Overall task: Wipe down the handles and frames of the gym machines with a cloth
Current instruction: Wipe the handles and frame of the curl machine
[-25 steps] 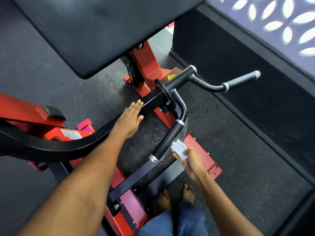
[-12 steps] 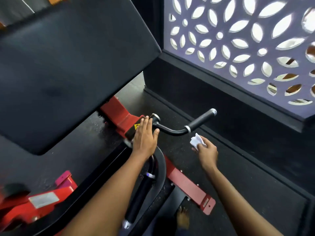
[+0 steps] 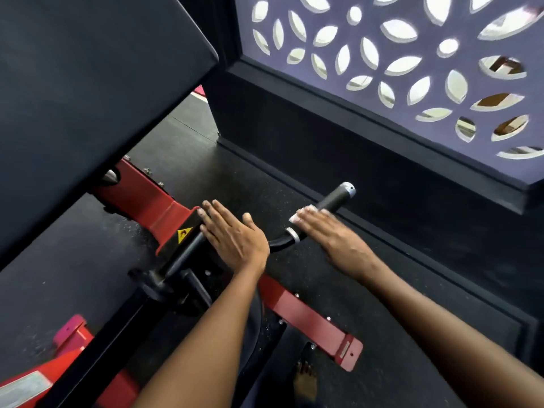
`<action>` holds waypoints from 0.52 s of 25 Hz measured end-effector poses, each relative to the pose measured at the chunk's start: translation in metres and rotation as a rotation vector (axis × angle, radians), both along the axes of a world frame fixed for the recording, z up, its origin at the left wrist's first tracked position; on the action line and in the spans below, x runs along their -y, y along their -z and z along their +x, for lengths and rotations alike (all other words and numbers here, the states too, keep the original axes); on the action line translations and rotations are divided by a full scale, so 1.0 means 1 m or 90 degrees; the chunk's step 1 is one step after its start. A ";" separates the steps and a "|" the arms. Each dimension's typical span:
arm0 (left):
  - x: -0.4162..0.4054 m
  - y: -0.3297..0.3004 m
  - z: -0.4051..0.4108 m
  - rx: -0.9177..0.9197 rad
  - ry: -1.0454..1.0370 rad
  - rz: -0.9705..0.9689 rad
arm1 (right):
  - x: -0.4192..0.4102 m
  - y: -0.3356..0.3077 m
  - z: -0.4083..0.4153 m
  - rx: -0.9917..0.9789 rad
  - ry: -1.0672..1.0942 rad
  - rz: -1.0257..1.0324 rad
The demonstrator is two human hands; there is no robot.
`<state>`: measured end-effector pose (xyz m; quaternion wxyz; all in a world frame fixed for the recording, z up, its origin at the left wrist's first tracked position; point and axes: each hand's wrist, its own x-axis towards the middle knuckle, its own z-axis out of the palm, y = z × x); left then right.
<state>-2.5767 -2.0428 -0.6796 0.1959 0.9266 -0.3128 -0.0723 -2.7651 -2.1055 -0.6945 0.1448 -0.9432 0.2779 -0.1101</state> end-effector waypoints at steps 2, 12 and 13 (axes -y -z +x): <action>-0.001 0.005 -0.001 0.023 -0.008 -0.010 | 0.034 -0.002 -0.016 0.019 0.159 0.036; -0.002 0.009 -0.001 0.043 -0.031 -0.005 | 0.024 -0.009 -0.004 0.028 0.103 -0.008; -0.002 0.009 0.000 0.045 -0.032 -0.009 | 0.044 -0.009 -0.007 0.006 0.183 0.002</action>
